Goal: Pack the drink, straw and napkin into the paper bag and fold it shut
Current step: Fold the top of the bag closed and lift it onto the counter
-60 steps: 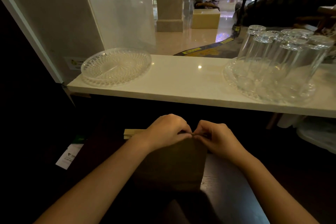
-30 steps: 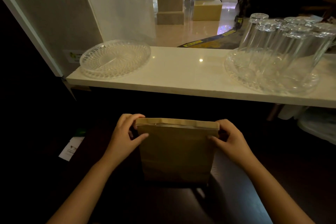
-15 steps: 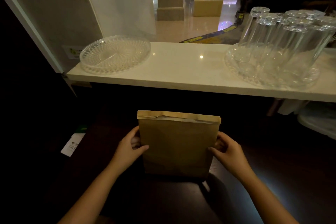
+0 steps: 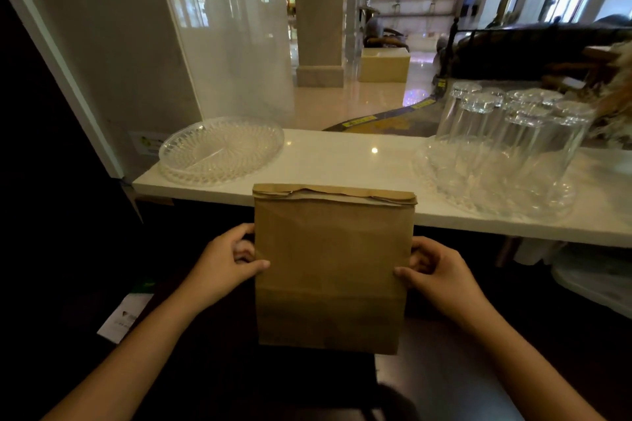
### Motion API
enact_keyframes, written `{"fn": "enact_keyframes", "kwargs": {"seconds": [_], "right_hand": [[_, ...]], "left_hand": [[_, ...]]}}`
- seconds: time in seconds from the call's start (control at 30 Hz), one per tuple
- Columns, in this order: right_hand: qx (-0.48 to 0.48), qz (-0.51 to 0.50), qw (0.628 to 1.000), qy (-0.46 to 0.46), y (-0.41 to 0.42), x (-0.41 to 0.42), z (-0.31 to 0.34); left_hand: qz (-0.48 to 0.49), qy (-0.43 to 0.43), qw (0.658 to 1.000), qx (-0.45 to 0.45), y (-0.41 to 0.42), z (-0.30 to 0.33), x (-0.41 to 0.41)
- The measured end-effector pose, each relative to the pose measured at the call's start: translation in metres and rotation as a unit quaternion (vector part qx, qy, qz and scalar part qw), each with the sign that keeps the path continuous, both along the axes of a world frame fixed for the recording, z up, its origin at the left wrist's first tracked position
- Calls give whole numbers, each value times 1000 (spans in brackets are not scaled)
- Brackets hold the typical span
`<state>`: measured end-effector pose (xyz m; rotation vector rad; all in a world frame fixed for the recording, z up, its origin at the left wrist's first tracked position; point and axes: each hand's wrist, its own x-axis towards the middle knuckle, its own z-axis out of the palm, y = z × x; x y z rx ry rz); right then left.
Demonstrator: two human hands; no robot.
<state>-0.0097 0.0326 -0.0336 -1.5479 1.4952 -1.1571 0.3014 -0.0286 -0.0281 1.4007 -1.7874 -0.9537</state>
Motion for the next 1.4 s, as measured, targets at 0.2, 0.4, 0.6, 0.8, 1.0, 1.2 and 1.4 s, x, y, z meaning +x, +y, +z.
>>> {"fn": "enact_keyframes", "kwargs": {"seconds": [0.2, 0.4, 0.6, 0.8, 1.0, 1.2, 1.4], "right_hand": [[-64, 24, 998, -17, -26, -9, 92], [-111, 17, 993, -43, -65, -19, 175], [-126, -1, 992, -3, -111, -28, 211], [-101, -52, 994, 9, -165, -39, 196], [-67, -69, 995, 24, -202, -44, 160], [-42, -76, 996, 17, -215, -54, 138], [-38, -75, 996, 9, -217, -56, 128]], "left_hand": [[-18, 21, 996, -82, -29, 87, -2], [-36, 32, 991, -128, -76, 174, -12], [-45, 4, 985, -165, -131, 207, -32], [-26, -39, 986, -159, -186, 195, -53], [-23, -52, 990, -130, -221, 163, -65], [-31, -39, 992, -117, -230, 141, -73], [-34, -9, 995, -94, -233, 133, -75]]}}
